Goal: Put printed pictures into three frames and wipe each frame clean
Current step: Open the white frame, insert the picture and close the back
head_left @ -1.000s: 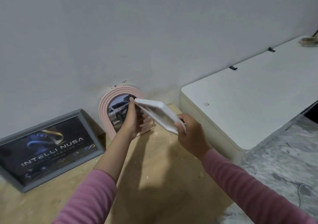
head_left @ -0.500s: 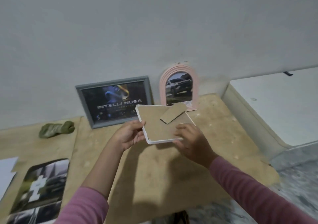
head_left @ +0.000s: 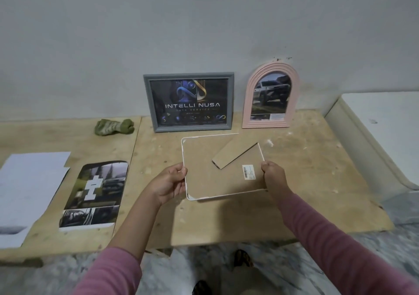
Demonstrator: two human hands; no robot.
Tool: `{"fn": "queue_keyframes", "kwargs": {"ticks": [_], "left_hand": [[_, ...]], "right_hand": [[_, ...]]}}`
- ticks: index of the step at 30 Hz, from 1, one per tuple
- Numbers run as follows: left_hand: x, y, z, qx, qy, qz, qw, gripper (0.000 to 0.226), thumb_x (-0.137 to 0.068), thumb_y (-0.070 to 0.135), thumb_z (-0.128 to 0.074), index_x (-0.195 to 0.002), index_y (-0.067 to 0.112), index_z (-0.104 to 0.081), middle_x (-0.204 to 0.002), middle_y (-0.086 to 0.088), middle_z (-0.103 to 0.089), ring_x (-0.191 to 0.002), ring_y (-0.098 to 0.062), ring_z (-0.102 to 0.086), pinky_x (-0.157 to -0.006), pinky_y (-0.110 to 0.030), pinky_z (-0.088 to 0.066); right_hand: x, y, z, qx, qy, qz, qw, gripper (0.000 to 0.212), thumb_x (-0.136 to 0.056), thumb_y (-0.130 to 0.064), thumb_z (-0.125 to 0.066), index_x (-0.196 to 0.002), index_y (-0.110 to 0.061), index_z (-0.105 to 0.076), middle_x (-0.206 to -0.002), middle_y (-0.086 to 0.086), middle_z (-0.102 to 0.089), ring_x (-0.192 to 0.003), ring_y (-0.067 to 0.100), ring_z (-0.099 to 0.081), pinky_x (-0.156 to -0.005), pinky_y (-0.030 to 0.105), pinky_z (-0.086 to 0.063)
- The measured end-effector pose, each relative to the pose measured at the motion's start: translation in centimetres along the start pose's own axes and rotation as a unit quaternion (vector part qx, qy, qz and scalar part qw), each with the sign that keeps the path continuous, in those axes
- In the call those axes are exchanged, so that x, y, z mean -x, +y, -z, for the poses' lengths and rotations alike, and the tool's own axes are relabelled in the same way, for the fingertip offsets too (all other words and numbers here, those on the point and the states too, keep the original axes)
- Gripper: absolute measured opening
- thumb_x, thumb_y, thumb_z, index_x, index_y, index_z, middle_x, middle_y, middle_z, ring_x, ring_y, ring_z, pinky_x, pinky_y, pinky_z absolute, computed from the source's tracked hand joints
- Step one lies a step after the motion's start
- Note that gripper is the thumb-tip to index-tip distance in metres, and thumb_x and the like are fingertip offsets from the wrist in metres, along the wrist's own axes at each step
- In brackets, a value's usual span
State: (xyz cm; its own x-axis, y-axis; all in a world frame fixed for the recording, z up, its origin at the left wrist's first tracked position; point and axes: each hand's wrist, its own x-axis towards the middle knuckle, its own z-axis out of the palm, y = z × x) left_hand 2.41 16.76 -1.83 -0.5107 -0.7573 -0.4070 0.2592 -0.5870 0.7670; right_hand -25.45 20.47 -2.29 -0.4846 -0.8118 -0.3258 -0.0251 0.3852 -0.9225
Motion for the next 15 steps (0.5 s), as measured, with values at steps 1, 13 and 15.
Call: {"fn": "queue_keyframes", "kwargs": {"ticks": [1,13,15], "left_hand": [[0.1,-0.4,0.3,0.004,0.001,0.001,1.0,0.07,-0.052,0.028,-0.092,-0.107,0.001,-0.059,-0.083,-0.008,-0.071,-0.07,-0.017,-0.07,-0.062,-0.026,-0.058],[-3.7,-2.2,-2.3,-0.329,0.276,-0.047,0.902,0.046,-0.09,-0.003,-0.048,-0.132,0.019,-0.05,-0.075,0.001,-0.054,-0.07,-0.018,-0.054,-0.076,-0.037,-0.051],[-4.4,-2.9,-2.4,-0.411,0.266,-0.03,0.871,0.05,-0.09,0.001,-0.051,-0.136,0.02,-0.047,-0.081,0.002,-0.055,-0.077,-0.019,-0.055,-0.076,-0.031,-0.046]], "right_hand": [[0.2,0.4,-0.2,-0.013,-0.002,-0.014,1.0,0.02,-0.086,-0.003,-0.04,-0.066,-0.008,-0.045,-0.067,0.009,-0.035,-0.063,0.02,-0.034,-0.045,0.02,-0.031],[-0.8,3.1,0.2,0.054,0.058,-0.031,0.996,0.032,-0.086,0.0,-0.037,-0.057,-0.015,-0.039,-0.061,0.001,-0.038,-0.06,0.018,-0.033,-0.053,0.031,-0.026],[-1.3,3.7,0.6,0.1,0.041,-0.023,0.994,0.029,-0.084,0.001,-0.039,-0.059,-0.013,-0.041,-0.062,0.003,-0.04,-0.062,0.019,-0.035,-0.053,0.031,-0.026]]}}
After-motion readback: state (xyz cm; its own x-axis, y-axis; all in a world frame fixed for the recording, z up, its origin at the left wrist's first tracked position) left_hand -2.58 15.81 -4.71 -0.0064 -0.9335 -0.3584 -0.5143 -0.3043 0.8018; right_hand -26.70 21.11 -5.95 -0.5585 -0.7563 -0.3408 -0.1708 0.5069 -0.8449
